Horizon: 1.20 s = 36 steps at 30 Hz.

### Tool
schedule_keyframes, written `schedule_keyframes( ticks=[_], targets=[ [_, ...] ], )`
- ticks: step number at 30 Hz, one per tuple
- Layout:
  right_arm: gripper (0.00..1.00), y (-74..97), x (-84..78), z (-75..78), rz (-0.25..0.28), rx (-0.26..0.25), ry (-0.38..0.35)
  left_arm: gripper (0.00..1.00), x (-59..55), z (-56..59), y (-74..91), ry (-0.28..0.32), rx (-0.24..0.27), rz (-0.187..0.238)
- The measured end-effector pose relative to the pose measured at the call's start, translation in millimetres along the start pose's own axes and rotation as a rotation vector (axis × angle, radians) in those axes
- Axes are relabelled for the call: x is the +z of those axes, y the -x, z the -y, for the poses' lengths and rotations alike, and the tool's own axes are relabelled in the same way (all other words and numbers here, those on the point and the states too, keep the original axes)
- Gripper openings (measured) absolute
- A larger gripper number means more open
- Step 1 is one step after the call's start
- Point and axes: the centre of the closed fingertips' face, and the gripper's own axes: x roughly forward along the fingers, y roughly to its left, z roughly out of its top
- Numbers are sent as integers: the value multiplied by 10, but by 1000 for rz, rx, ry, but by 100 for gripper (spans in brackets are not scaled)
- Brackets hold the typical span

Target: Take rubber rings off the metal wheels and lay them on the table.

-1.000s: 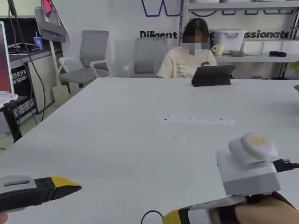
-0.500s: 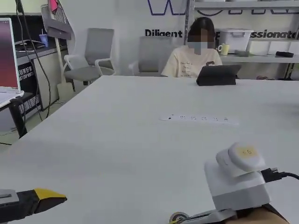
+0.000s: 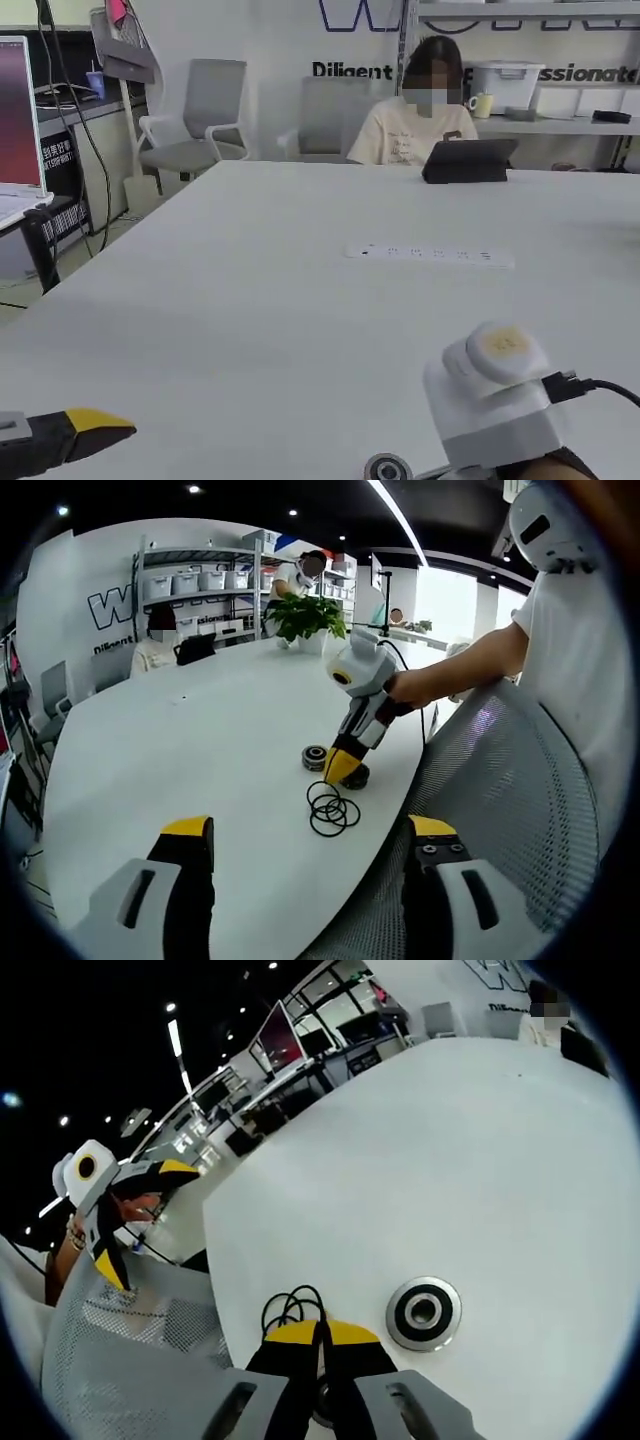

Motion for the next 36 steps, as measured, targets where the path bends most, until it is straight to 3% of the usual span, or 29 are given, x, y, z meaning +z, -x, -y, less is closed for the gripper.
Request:
schedule_keyframes(
  ticks=[8, 15, 22, 28, 36],
  targets=[
    [2, -27, -31, -19, -27, -28, 101, 74, -14, -11, 0, -1, 4, -4],
    [4, -33, -44, -22, -43, -34, 144, 74, -20, -6, 12, -1, 9, -4],
    [8, -3, -81, -22, -89, -56, 248, 73, -60, -26, 24, -3, 20, -16],
    [9, 53, -75, 42, -94, -68, 246, 73, -101, -12, 5, -2, 14, -28],
    [11, 158, 51, 45, -49, -74, 223, 73, -135, 9, -28, 0, 1, -31]
  ],
)
